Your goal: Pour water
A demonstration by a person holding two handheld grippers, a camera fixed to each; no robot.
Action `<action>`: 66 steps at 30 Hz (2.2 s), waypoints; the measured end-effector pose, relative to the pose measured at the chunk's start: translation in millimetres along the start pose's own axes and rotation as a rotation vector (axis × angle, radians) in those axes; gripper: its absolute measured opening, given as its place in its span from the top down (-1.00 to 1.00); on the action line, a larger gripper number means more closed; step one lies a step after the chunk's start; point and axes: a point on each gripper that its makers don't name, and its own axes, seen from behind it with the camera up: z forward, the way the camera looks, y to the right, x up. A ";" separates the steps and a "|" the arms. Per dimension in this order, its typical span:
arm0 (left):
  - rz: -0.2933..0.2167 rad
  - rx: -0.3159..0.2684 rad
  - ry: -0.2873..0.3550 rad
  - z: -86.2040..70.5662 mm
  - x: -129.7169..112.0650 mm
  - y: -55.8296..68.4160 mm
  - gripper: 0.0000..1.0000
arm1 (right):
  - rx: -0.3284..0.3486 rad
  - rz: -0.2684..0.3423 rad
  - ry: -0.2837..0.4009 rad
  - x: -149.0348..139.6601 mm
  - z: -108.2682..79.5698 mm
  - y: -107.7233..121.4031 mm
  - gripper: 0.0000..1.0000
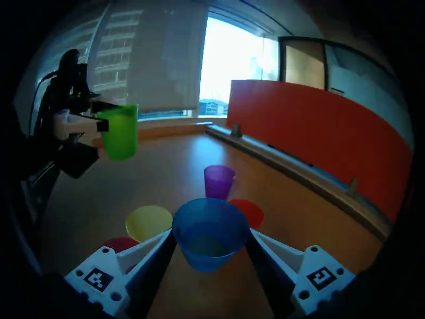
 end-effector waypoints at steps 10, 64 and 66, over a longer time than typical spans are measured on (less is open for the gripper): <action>-0.001 -0.012 0.009 -5.7 6.9 13.0 -0.76 | -0.038 0.013 0.134 46.4 -34.2 -17.9 -0.81; -0.087 -0.108 0.192 -14.0 64.3 67.6 -0.76 | -0.115 0.021 0.403 118.0 -113.6 -38.0 -0.81; -0.085 -0.112 0.190 -13.6 64.5 69.3 -0.76 | -0.114 0.018 0.401 118.8 -113.9 -39.0 -0.81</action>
